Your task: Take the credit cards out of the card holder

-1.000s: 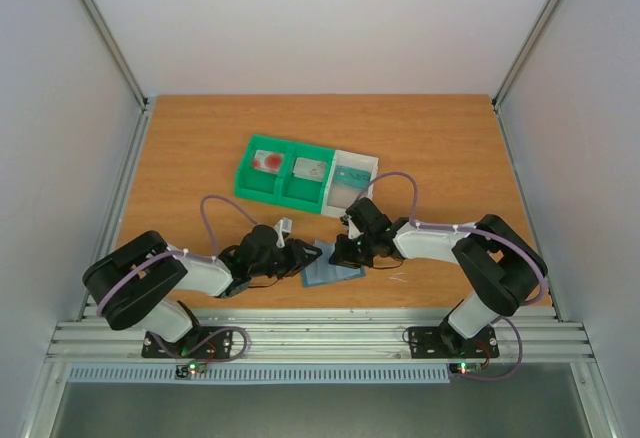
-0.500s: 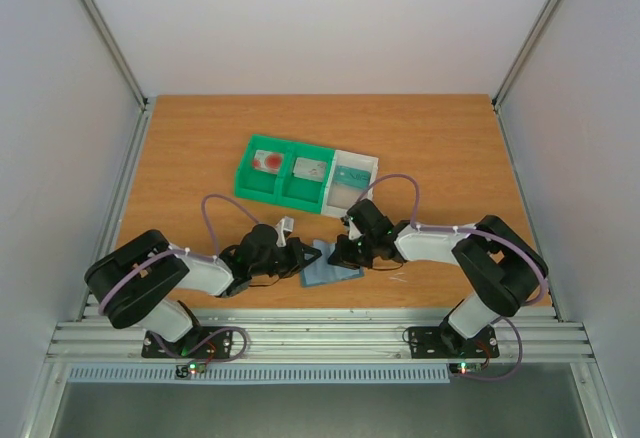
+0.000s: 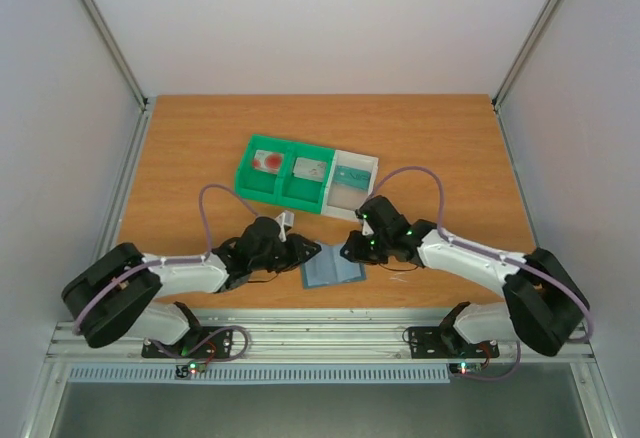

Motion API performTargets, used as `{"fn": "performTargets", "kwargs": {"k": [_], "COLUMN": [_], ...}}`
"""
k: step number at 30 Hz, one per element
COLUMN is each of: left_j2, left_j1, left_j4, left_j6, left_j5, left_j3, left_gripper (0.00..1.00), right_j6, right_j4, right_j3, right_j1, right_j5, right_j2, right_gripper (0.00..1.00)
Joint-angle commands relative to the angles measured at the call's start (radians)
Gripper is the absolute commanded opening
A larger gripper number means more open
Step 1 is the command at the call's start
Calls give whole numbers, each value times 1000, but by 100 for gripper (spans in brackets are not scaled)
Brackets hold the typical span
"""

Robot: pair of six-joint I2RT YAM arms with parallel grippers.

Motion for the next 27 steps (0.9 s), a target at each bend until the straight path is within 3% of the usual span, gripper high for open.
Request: {"fn": "performTargets", "kwargs": {"k": [1, 4, 10, 14, 17, 21, 27], "left_j2": [-103, -198, -377, -471, -526, -588, -670], "left_j1": [3, 3, 3, 3, 2, 2, 4], "left_j4": [-207, -358, -671, -837, -944, -1067, -1155], "left_j6": [119, 168, 277, 343, 396, 478, 538], "left_j5": [-69, -114, -242, -328, -361, -390, -385], "left_j3": [58, 100, 217, 298, 358, 442, 542], "left_gripper": [28, 44, 65, 97, 99, 99, 99], "right_j6": [-62, -76, -101, -120, -140, -161, -173], "right_j4": [-152, -245, -396, -490, -568, -649, -732], "right_j3": [58, 90, 156, 221, 284, 380, 479], "right_j1": [4, 3, 3, 4, 3, 4, 3], "right_j5": [135, 201, 294, 357, 400, 430, 457], "right_j2": [-114, -191, -339, -419, -462, -501, -549], "right_gripper": [25, 31, 48, 60, 71, 96, 98]}}
